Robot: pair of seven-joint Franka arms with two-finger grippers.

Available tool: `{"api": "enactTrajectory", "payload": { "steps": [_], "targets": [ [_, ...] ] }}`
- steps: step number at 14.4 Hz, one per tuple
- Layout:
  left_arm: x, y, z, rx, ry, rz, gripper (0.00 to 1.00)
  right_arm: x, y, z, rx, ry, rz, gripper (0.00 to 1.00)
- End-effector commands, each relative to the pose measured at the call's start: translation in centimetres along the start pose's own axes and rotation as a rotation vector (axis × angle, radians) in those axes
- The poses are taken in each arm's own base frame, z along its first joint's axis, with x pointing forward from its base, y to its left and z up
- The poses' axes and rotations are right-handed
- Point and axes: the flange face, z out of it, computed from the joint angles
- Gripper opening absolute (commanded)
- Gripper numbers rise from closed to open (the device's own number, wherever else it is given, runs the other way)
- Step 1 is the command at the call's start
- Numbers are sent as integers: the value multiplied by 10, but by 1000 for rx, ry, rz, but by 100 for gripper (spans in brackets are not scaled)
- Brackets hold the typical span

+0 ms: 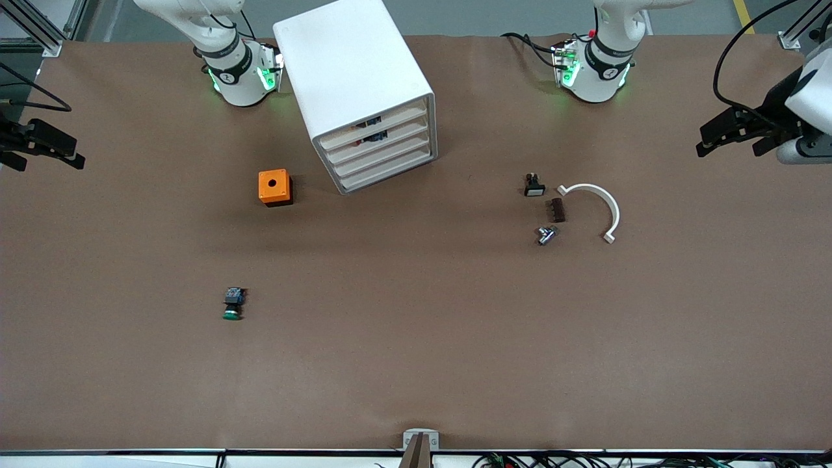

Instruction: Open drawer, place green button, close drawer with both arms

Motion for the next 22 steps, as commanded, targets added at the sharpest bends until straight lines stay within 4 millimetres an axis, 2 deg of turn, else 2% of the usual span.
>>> {"api": "enactTrajectory", "payload": {
  "steps": [1, 2, 4, 7, 8, 11, 12, 14, 17, 18, 20, 22],
  "targets": [
    [22, 6, 34, 19, -74, -3, 100, 1, -4, -1, 4, 10, 12, 100],
    [29, 10, 48, 19, -100, -2, 100, 2, -5, 0, 4, 7, 14, 100],
    [38, 24, 74, 23, -147, -11, 100, 14, -18, 15, 45, -3, 19, 100],
    [49, 51, 113, 35, -217, -37, 100, 39, -33, 46, 60, -14, 0, 100],
    [51, 63, 122, 41, -231, -51, 100, 47, -36, 62, 62, -13, -2, 100],
    [50, 95, 135, 51, -259, -118, 100, 81, -60, 127, 85, -5, -25, 100],
    [52, 113, 143, 61, -282, -163, 100, 91, -70, 146, 104, -5, -29, 100],
    [58, 144, 155, 18, -352, -293, 100, 111, -78, 186, 109, -4, -2, 100],
    [71, 196, 184, -46, -472, -528, 100, 133, -86, 243, 126, -2, 23, 100],
    [74, 212, 196, -49, -514, -596, 100, 137, -85, 263, 138, -17, 35, 100],
    [79, 239, 237, -28, -636, -767, 100, 145, -81, 308, 132, -57, 56, 100],
    [73, 266, 281, 35, -758, -930, 100, 150, -72, 346, 126, -82, 80, 100]
  ]
}}
